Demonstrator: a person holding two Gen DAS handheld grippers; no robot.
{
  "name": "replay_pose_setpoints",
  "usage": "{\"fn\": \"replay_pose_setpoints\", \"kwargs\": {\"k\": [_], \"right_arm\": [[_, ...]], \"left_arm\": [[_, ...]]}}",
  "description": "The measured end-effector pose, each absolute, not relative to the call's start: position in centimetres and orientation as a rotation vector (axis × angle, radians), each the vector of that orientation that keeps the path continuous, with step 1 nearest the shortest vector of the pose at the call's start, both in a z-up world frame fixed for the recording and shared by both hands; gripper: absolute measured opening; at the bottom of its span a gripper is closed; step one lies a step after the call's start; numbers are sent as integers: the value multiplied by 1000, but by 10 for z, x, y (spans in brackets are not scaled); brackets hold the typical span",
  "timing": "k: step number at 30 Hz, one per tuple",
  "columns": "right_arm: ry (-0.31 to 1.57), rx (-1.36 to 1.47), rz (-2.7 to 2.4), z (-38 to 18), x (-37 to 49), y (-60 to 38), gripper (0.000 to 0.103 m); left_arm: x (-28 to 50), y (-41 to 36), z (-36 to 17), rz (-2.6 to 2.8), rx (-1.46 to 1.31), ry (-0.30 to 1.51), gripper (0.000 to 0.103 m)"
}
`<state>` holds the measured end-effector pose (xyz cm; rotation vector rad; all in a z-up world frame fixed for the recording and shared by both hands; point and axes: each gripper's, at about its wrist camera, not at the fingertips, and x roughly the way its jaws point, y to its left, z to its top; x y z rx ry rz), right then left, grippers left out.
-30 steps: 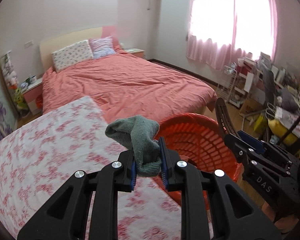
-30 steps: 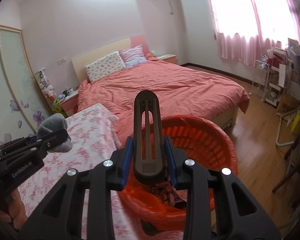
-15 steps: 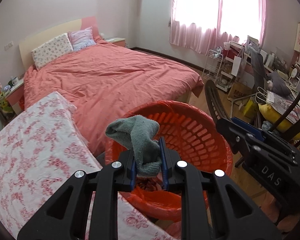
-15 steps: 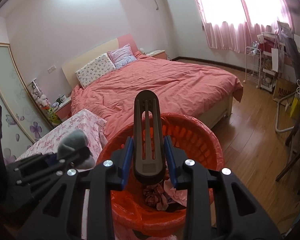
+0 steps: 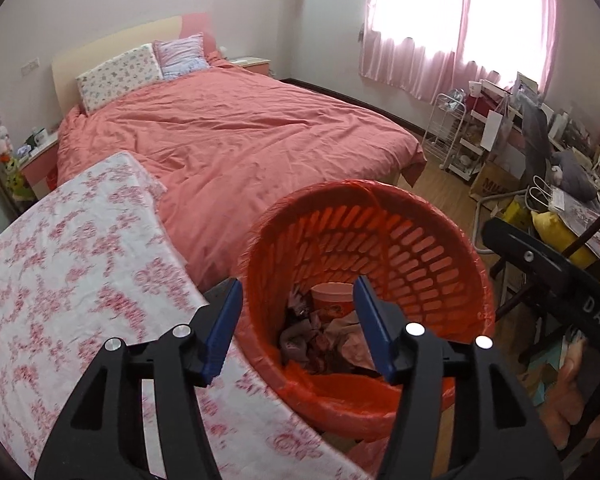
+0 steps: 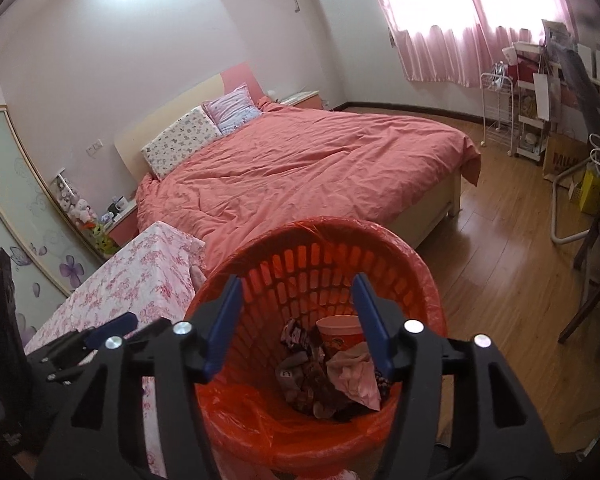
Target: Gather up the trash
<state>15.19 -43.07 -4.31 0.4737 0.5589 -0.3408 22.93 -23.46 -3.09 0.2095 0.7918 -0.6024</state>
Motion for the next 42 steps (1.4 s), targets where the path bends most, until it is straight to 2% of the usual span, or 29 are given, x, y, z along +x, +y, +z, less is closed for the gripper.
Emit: {"fn": "replay_pose_setpoints", "kwargs": {"k": [5,10,13,23,33,42], "right_arm": [[512,387,-351,-24,130,-401,73],[463,317,-351,-7,103,-365,92],[432,251,-369,3,82,-335,99],[368,78,-505,19,21,-253,99],[382,96,-531,0,-25,-206,99],[493,111,-509,-7,-31,-183,99]], "left_arm": [[212,-200,-14,-545,204,728,72],[182,-148,5,-466,165,665,87],[167,-123,10,-414,142,639,93],[105,-50,13,-186,95,530,101],[49,-8,0,-31,40,487,101],[25,15,-4,28,-21,502,101]]}}
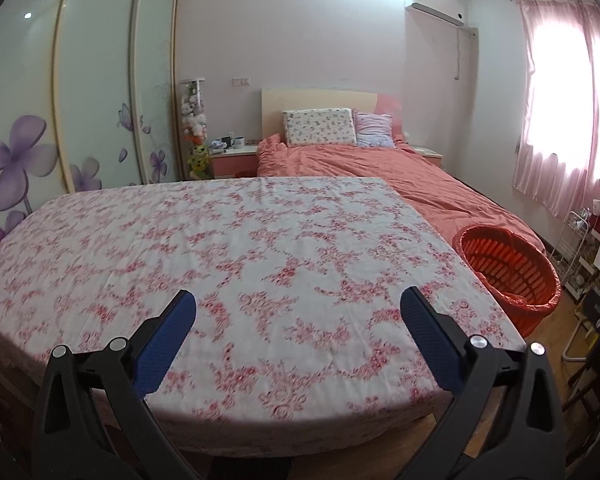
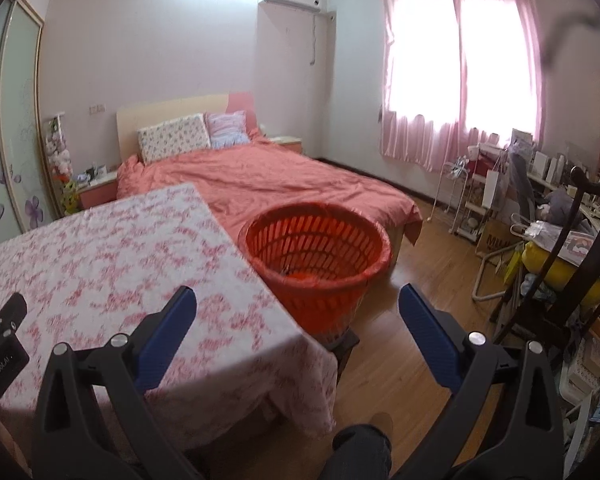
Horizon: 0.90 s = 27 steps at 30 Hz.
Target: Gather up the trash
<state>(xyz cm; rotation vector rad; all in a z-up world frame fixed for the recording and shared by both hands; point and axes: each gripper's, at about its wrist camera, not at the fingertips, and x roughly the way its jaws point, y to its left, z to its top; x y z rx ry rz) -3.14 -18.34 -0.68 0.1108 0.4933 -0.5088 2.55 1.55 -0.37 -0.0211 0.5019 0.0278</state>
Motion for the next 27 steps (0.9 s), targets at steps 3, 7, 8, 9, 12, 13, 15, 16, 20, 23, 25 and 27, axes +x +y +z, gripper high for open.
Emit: {"fn": "replay_pose_setpoints", "kwargs": {"k": [3,7,8,9,12,13,15,16,20,23,25,27], "right_arm": [[520,122,-496,-10,-31,-180,99],[520,115,-499,-10,-33,-178,99],[518,115,-499,-9,-34,-176,99],[517,115,-496,-9,-34,-176,99],[520,117,-485,-8,-34,-174,99],[520,119,-480,-8,-34,-174,99],[520,119,-478,-8,-34,-173,99],[518,119,-476,-7,-35,-173,99],[509,118,-476,-4,-37,-173,99],[504,120,-481,-3,-39,-174,99],[501,118,-483,-2,-39,-175,99],[501,118,-485,-2,-39,-175,99]], "left_arm": [[19,19,-7,39,-28,509,101],[16,22,-9,42,-31,523,101],[15,22,-9,41,-33,526,101],[15,23,-9,38,-36,527,101],[13,23,-7,36,-38,522,101],[12,24,-7,34,-37,519,101],[11,24,-5,32,-36,513,101],[9,24,-4,28,-35,510,101],[7,22,0,29,-27,495,101],[5,19,4,30,-17,483,101],[4,17,6,34,-5,472,101],[2,14,7,36,5,464,101]]}}
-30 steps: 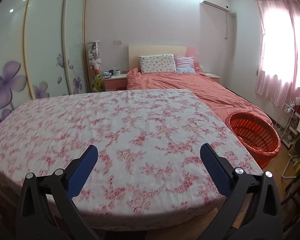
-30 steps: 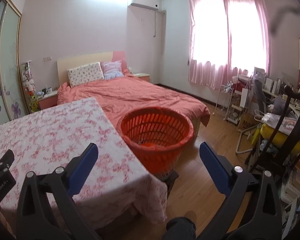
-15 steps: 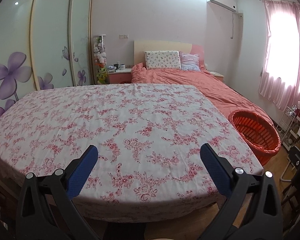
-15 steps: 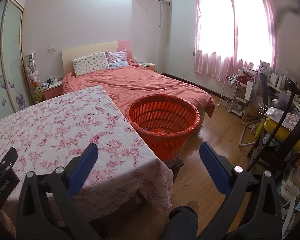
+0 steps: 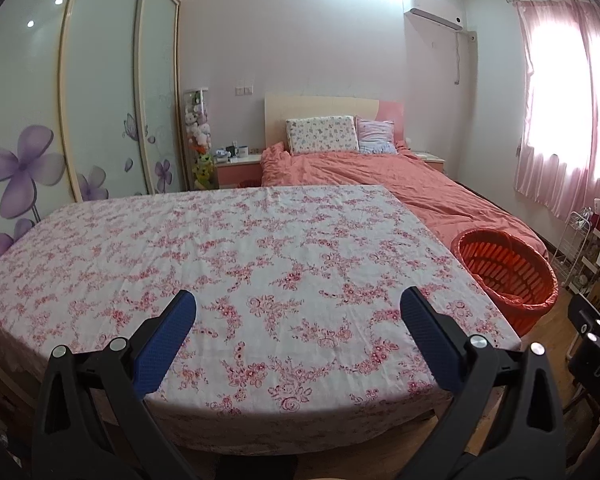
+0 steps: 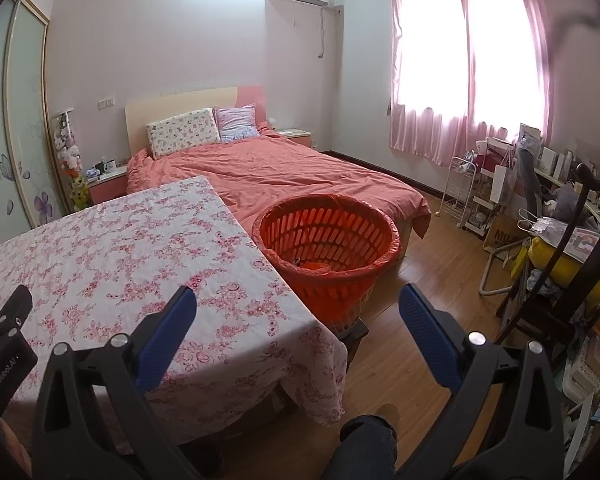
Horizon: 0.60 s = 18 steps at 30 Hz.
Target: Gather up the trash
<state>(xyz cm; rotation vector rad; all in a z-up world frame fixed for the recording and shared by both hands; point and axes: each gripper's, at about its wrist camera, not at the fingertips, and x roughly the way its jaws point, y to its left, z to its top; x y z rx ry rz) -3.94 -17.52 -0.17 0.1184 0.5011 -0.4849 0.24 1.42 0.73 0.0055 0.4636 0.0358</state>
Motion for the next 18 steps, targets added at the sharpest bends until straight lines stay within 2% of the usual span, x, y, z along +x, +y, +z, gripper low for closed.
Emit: {"fn": "replay_pose_setpoints", "kwargs": {"k": [18], "right_arm": [[504,120,-482,-2,-39,-176,99]], "left_arm": [[2,9,11,51,30,457,101]]}}
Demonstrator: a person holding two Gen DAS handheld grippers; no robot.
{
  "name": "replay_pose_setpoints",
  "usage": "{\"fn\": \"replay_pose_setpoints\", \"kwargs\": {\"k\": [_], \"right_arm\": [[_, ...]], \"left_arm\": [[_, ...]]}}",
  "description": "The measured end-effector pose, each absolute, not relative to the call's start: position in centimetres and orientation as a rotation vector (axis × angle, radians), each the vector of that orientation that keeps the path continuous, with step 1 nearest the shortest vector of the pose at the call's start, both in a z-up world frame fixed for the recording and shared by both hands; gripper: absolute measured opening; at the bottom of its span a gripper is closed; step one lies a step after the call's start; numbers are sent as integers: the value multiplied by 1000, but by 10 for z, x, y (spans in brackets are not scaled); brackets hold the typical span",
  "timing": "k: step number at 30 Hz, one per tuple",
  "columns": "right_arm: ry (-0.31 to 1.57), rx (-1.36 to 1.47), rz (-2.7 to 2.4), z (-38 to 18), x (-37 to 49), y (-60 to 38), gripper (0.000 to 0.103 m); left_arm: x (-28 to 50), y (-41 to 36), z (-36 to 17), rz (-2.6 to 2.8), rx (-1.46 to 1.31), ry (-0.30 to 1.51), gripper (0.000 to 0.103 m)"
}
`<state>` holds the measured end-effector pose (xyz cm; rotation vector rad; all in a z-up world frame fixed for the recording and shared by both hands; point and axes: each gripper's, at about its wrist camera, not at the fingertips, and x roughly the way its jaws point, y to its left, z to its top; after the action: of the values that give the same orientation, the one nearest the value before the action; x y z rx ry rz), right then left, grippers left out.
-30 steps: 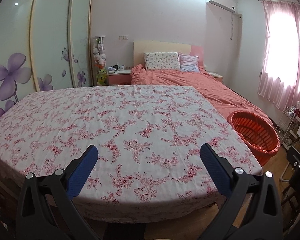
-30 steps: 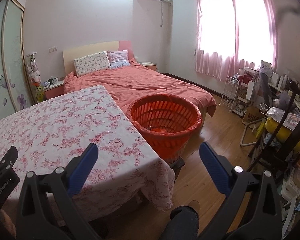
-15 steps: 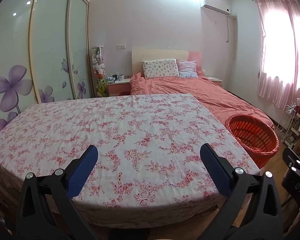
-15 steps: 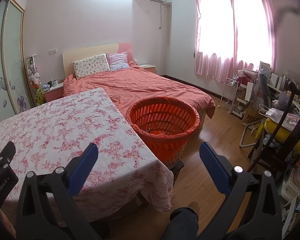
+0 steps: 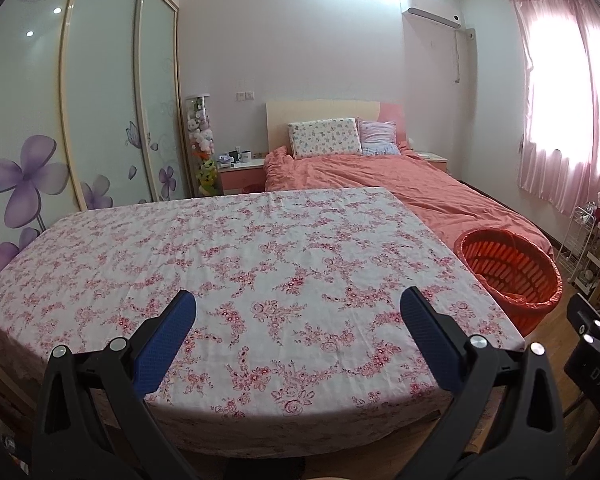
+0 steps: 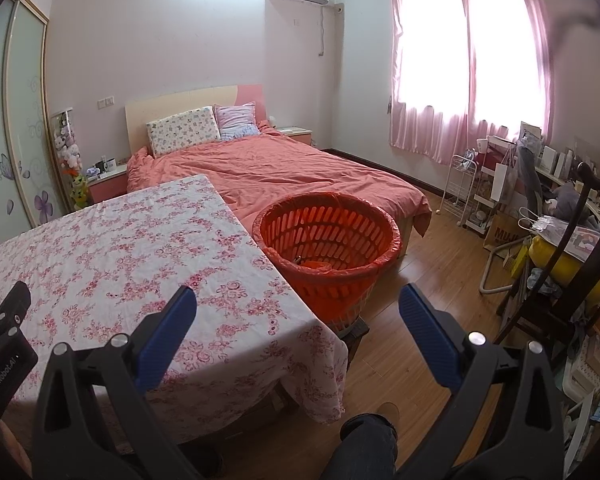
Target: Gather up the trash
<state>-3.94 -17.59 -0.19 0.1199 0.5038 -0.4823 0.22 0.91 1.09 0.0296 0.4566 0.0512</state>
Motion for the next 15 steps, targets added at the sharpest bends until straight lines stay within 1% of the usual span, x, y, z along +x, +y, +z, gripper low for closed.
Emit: {"fn": "replay_pose_setpoints", "kwargs": {"k": [15], "right_arm": [[505,121,-482,-2,-40,-177,99]], "left_arm": [[2,9,9,47,30,462,101]]}}
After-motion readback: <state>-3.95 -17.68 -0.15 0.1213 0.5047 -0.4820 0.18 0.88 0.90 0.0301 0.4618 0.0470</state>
